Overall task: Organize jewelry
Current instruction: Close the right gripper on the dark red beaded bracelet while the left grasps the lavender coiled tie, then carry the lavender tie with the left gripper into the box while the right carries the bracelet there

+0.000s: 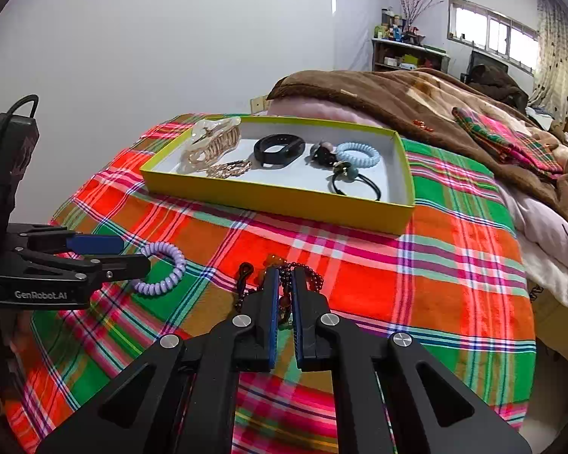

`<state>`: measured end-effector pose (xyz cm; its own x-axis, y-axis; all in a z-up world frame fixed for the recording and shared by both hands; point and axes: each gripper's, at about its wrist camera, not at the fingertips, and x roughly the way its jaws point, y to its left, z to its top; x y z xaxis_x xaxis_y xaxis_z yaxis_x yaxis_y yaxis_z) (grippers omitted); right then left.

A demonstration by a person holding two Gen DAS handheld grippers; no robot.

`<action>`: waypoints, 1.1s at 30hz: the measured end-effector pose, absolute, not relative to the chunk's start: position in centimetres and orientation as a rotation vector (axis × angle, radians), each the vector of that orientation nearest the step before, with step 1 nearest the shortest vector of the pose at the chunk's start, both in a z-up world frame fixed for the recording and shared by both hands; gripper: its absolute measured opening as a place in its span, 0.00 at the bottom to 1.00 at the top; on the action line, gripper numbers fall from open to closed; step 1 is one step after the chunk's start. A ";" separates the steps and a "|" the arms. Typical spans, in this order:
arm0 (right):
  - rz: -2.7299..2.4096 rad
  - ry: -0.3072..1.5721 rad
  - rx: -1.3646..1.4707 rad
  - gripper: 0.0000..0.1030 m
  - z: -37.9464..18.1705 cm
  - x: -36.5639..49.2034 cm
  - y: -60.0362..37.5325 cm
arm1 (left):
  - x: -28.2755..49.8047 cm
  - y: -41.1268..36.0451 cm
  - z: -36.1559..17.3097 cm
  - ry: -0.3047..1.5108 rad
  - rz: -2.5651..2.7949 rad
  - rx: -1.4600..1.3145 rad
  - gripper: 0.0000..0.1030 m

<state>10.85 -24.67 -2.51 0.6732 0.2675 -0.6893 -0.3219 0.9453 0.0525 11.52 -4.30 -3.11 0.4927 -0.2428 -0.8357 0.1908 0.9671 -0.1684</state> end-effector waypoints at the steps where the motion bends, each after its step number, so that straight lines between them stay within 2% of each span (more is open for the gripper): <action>1: 0.333 0.761 -0.073 0.06 -2.5 10.8 -24.8 | 11.6 -4.6 -3.1 1.024 -0.255 -0.039 0.57; 4: 0.328 0.751 -0.065 0.06 -2.2 10.6 -25.2 | 11.8 -5.0 -3.2 1.023 -0.236 -0.013 0.56; 6: 0.324 0.743 -0.059 0.06 -2.0 10.4 -25.5 | 11.9 -5.2 -3.2 1.020 -0.219 0.013 0.52; 10: 0.317 0.733 -0.053 0.06 -1.7 10.1 -26.0 | 11.8 -5.4 -3.2 1.010 -0.195 0.049 0.40; 13: 0.314 0.721 -0.056 0.06 -1.5 10.0 -26.0 | 11.7 -5.3 -3.2 1.011 -0.199 0.042 0.24; 17: 0.315 0.709 -0.059 0.06 -1.1 9.8 -25.9 | 11.6 -5.5 -3.1 1.011 -0.214 0.036 0.11; 33: 0.368 0.741 -0.017 0.06 -1.0 9.7 -27.2 | 10.5 -4.9 -1.4 0.957 -0.237 0.005 0.10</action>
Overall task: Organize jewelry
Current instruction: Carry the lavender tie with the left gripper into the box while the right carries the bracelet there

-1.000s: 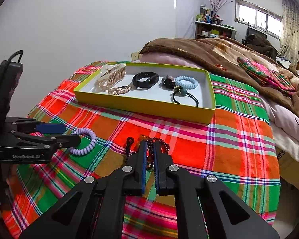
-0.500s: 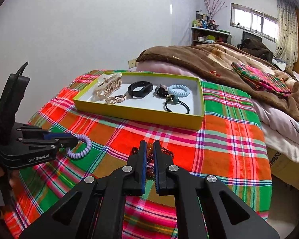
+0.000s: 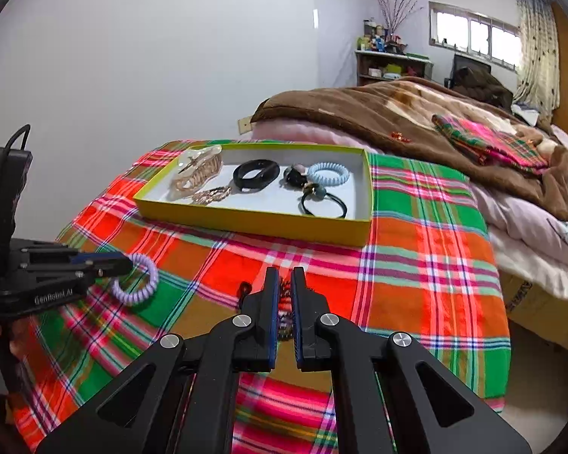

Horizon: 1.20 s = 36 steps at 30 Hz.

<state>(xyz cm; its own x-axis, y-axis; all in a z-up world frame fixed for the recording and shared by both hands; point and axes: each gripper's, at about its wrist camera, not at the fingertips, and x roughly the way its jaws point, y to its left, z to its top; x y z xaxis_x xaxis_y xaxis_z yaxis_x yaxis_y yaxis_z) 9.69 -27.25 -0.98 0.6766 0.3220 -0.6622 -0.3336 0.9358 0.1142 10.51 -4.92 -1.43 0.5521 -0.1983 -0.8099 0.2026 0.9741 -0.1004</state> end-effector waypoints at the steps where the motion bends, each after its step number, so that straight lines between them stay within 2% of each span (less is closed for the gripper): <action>1: 0.402 0.757 -0.022 0.06 -1.1 9.6 -27.0 | 10.5 -4.9 -1.3 0.954 -0.238 0.003 0.10; 4: 0.452 0.810 -0.106 0.09 -2.2 9.3 -25.4 | 10.6 -4.9 -1.2 0.950 -0.240 -0.002 0.10; 7: 0.447 0.834 -0.153 0.18 -3.1 9.5 -24.4 | 10.6 -4.7 -1.3 0.953 -0.240 -0.013 0.10; 9: 0.442 0.837 -0.150 0.32 -3.4 9.8 -24.2 | 10.6 -4.6 -1.3 0.954 -0.236 -0.018 0.10; 11: 0.436 0.844 -0.154 0.42 -3.6 10.2 -24.1 | 10.6 -4.6 -1.3 0.955 -0.235 -0.019 0.10; 22: 0.387 0.874 -0.173 0.42 -4.4 11.8 -24.0 | 10.8 -4.7 -1.6 0.964 -0.244 -0.032 0.10; 24: 0.362 0.865 -0.195 0.26 -4.4 11.7 -23.9 | 10.8 -4.8 -1.5 0.963 -0.246 -0.032 0.10; 32: 0.357 0.854 -0.172 0.16 -4.0 11.5 -24.2 | 10.7 -5.0 -0.8 0.945 -0.251 -0.028 0.10; 36: 0.353 0.830 -0.150 0.16 -3.1 11.5 -24.5 | 10.7 -4.9 -0.1 0.930 -0.254 -0.029 0.10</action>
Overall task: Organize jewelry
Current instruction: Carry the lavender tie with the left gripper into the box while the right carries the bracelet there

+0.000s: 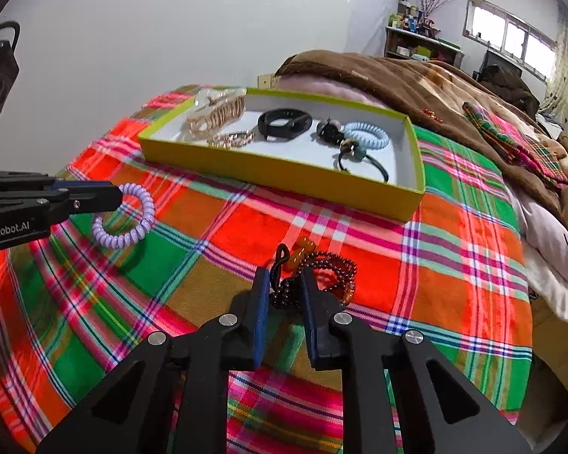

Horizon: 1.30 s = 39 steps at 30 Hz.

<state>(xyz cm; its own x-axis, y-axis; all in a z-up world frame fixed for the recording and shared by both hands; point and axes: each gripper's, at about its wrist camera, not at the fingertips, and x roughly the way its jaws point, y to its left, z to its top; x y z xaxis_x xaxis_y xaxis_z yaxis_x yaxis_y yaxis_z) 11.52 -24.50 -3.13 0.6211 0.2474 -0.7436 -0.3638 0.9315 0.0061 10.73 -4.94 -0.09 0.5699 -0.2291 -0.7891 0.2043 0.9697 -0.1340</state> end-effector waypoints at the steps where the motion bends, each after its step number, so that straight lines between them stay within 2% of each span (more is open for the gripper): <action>1: 0.352 0.824 -0.145 0.16 -2.9 11.5 -24.6 | 10.8 -4.9 0.1 0.927 -0.255 -0.029 0.10; 21: 0.367 0.713 -0.107 0.16 2.1 12.2 -25.3 | 12.4 -4.8 3.9 0.839 -0.267 -0.014 0.10; 39: 0.381 0.675 -0.064 0.16 5.0 18.7 -25.2 | 16.9 -5.2 5.0 0.821 -0.278 -0.052 0.10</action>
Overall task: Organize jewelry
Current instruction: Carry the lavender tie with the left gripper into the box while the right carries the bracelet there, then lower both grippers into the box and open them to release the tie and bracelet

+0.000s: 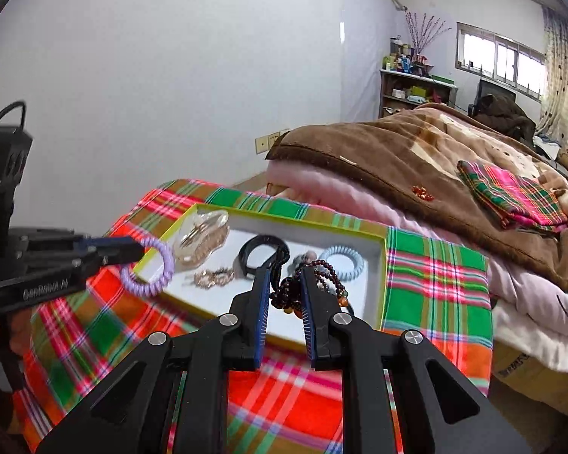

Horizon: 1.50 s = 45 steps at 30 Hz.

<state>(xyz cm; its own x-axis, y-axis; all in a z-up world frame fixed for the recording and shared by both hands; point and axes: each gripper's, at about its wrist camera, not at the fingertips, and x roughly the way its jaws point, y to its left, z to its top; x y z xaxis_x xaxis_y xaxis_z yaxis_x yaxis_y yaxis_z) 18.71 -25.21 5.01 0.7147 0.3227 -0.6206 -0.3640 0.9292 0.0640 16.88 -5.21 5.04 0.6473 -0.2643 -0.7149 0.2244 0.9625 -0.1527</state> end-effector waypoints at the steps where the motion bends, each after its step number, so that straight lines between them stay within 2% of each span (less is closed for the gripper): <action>1: 0.386 0.680 -0.055 0.16 4.9 19.1 -25.2 | 17.1 -5.3 4.9 0.824 -0.280 -0.057 0.10; 15: 0.465 0.775 0.053 0.16 2.0 24.0 -25.3 | 19.9 -7.1 2.5 0.895 -0.311 -0.072 0.10; 29: 0.433 0.812 -0.088 0.16 -0.5 25.4 -23.6 | 22.1 -8.2 -0.4 0.973 -0.312 -0.054 0.10; 45: 0.476 0.843 -0.128 0.16 -1.9 25.1 -22.3 | 22.5 -7.0 -1.8 1.012 -0.276 -0.056 0.10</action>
